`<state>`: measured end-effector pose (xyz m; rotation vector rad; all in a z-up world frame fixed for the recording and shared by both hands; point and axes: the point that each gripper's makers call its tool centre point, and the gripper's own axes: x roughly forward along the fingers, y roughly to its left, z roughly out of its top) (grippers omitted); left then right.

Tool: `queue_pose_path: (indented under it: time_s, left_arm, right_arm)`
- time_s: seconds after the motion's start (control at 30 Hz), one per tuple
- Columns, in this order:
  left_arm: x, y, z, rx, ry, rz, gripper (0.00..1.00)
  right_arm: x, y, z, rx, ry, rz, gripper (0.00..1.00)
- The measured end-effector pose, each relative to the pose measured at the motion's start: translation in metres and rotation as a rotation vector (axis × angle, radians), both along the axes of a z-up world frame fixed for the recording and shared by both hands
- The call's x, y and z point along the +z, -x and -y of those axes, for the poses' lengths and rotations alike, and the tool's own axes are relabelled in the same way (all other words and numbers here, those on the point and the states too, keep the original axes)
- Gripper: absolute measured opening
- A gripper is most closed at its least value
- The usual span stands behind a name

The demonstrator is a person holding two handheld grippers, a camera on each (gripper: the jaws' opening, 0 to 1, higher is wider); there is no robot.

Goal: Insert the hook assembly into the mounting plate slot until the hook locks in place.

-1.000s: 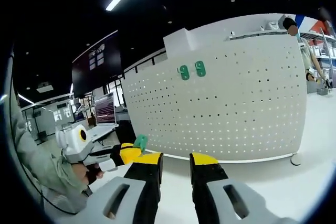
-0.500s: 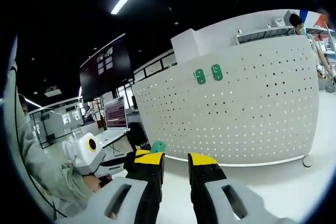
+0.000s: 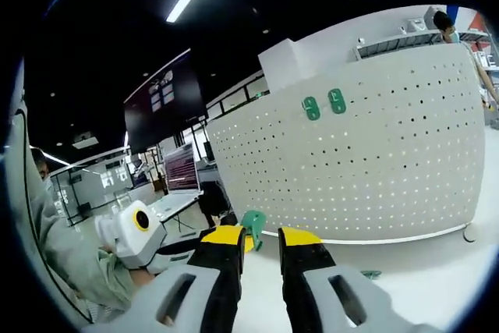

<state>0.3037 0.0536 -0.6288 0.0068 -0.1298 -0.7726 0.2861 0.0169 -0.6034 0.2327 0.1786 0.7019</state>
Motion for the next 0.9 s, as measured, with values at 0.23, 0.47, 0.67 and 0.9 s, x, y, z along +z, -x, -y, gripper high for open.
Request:
queue_pose_path:
  time_s: [0.23,0.47,0.67,0.9]
  left_arm:
    - [0.001,0.002,0.004,-0.028,0.031,-0.010,0.03]
    - [0.004,0.005,0.007,-0.045,0.044,-0.005,0.03]
    - [0.005,0.007,0.009,-0.061,0.053,-0.003,0.03]
    - [0.006,0.009,0.011,-0.071,0.063,-0.002,0.03]
  right_arm:
    - [-0.005,-0.004,-0.003,0.002,-0.009,-0.014,0.14]
    - [-0.005,-0.005,-0.013,0.022,-0.022,-0.019,0.11]
    - [-0.006,-0.006,-0.016,0.029,-0.029,-0.022,0.10]
    - [-0.007,-0.007,-0.019,0.032,-0.032,-0.025,0.09]
